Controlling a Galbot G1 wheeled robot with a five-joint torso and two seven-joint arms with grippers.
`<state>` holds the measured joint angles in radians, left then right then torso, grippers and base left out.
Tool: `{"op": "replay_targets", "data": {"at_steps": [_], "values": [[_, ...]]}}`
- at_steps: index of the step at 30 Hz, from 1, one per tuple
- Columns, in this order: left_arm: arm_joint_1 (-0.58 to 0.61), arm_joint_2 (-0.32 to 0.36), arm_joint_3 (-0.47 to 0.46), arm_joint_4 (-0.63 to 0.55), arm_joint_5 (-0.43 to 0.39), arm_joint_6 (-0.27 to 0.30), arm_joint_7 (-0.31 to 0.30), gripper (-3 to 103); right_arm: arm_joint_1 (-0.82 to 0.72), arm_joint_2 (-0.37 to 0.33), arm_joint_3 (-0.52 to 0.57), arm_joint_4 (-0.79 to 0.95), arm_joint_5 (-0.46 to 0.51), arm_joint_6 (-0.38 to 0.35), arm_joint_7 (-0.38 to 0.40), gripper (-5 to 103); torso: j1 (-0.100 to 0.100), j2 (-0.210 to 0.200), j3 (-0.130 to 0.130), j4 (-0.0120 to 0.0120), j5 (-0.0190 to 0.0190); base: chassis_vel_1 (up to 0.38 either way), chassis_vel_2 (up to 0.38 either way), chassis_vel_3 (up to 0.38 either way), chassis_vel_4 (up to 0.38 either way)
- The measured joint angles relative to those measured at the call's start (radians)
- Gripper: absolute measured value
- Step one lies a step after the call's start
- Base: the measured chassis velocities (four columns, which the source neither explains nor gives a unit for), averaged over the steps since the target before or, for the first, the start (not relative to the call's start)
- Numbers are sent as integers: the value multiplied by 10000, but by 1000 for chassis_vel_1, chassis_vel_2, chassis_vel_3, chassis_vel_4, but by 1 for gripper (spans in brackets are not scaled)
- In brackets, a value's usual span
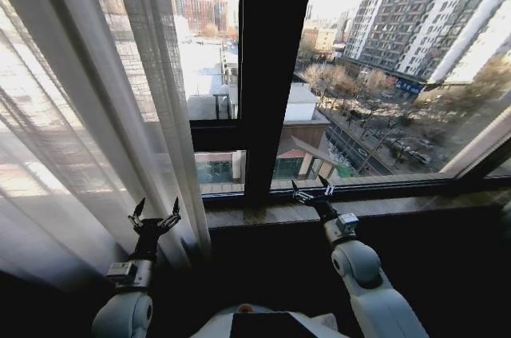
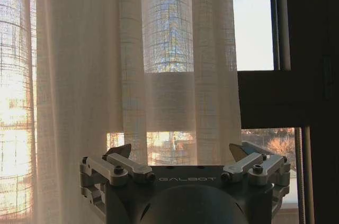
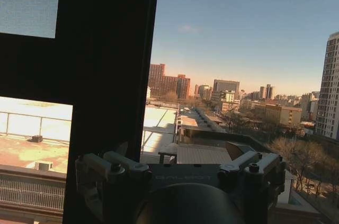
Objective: Open the curtains by pulling them apart, changing their state from closed to fully open.
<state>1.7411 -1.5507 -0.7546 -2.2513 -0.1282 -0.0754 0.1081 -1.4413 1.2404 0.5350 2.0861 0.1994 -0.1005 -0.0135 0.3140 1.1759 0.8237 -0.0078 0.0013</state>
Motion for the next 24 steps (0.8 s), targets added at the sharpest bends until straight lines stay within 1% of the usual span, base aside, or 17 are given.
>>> {"op": "replay_targets", "data": {"at_steps": [4,6,8,9,13,16,21,24], "values": [[-58,65,-90,48,-4,125,-142,100,-12,-1,29,-17,-4,2,4,100,-1,1,0,2,-7,-20,-31,28,27],[-171,103,-127,83,-7,249,-192,100,-17,3,29,-24,-4,5,3,100,-2,1,0,3,-8,0,0,0,0],[-466,179,-139,104,4,479,-227,100,-12,21,4,-30,-9,12,2,100,0,1,-1,2,-19,0,0,0,0],[-466,179,-139,104,4,479,-227,100,-12,21,4,-30,-9,12,2,100,0,1,-1,2,-19,0,0,0,0],[-1003,282,123,10,183,960,-233,100,5,46,-27,-16,-18,29,-1,100,1,1,0,1,-11,0,0,0,0],[-1190,309,207,-2,231,1108,-230,100,11,36,-9,-4,-18,31,-2,100,0,0,0,0,-8,0,0,0,0],[-1319,363,74,8,228,1159,-244,100,4,11,44,-12,-16,40,-10,100,-1,1,-1,1,-9,0,0,0,0],[-1242,364,-73,-75,197,1146,-392,100,2,23,45,-71,-16,51,-22,100,0,1,-1,3,-14,0,0,0,0]]}}
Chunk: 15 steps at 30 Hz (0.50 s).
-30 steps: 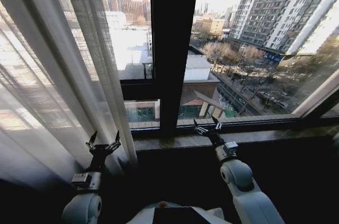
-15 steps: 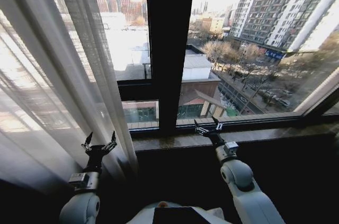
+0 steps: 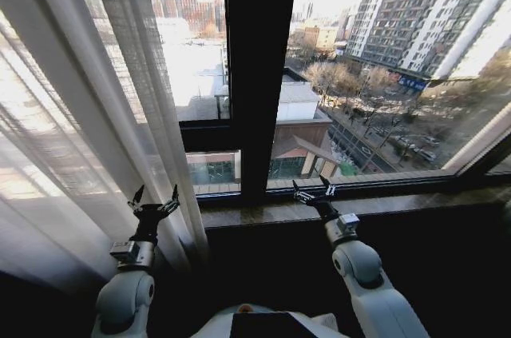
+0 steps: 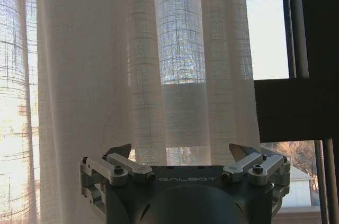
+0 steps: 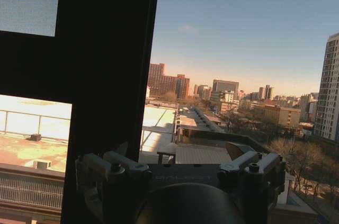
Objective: Open the curtains by pulling them apart, changing their state from closed to fully open.
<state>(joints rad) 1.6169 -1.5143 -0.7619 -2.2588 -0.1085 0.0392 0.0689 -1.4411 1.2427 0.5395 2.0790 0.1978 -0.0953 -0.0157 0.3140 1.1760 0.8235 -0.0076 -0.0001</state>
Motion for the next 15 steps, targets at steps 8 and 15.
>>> {"op": "replay_targets", "data": {"at_steps": [8,15], "values": [[-152,133,-486,-14,-309,113,-476,100,36,33,-120,-57,-36,6,-9,100,-1,0,0,-2,4,0,0,0,0],[-484,440,-645,77,-732,629,-484,100,-1,-32,-55,-67,-35,35,-11,100,0,0,0,-1,1,0,0,0,0]]}}
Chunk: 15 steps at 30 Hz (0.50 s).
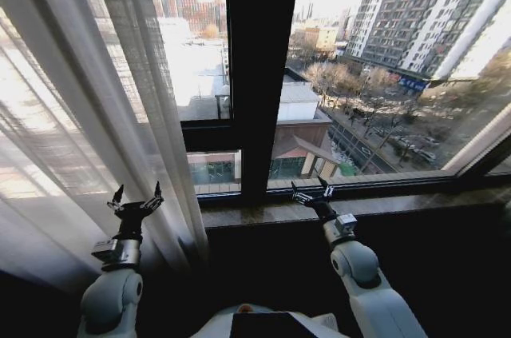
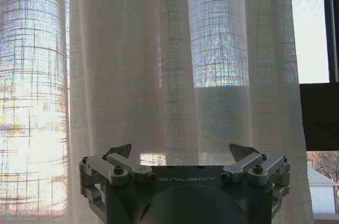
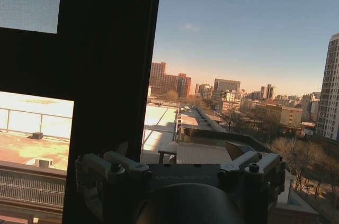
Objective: Open the curtains by pulling them apart, changing their state from closed to fully open.
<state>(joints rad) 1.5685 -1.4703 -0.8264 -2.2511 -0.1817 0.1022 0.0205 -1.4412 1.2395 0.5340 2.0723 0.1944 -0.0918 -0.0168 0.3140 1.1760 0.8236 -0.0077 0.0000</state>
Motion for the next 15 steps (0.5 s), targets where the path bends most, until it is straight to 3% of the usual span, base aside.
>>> {"op": "replay_targets", "data": {"at_steps": [5,13,15], "values": [[-203,339,-169,173,-408,363,345,100,-30,-34,90,-83,5,119,-2,100,-1,0,0,0,3,0,0,0,0],[-564,969,-606,829,-1033,858,1689,100,-139,-59,236,-192,24,344,-21,100,-1,0,0,0,0,0,0,0,0],[-766,1193,-760,1178,-1156,956,2292,100,-171,-60,290,-222,28,405,-23,100,0,0,0,0,1,0,0,0,0]]}}
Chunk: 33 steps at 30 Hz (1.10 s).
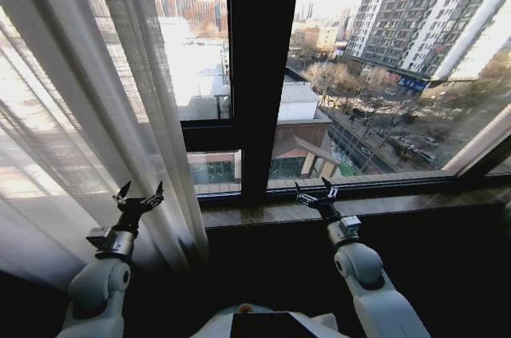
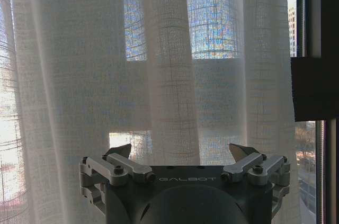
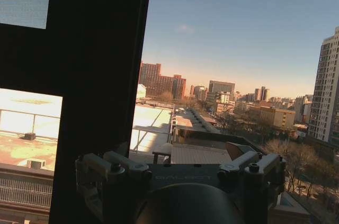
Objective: Open the curtains by pulling them apart, changing their state from closed to fully open.
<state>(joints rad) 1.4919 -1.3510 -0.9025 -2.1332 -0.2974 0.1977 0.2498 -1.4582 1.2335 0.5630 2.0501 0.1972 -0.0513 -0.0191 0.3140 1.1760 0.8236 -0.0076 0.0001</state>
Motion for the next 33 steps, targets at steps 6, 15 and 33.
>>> {"op": "replay_targets", "data": {"at_steps": [6,15,33], "values": [[-309,332,-331,514,-135,145,1314,100,-27,-3,70,-54,9,61,-7,100,0,0,0,0,-1,0,0,0,0],[-662,731,-540,1091,-307,253,3140,100,29,64,58,-163,-1,104,-35,100,0,0,0,0,1,0,0,0,0],[-1626,1056,325,1668,-192,378,3388,100,89,1,198,-236,23,172,-83,100,0,0,0,-1,1,0,0,0,0]]}}
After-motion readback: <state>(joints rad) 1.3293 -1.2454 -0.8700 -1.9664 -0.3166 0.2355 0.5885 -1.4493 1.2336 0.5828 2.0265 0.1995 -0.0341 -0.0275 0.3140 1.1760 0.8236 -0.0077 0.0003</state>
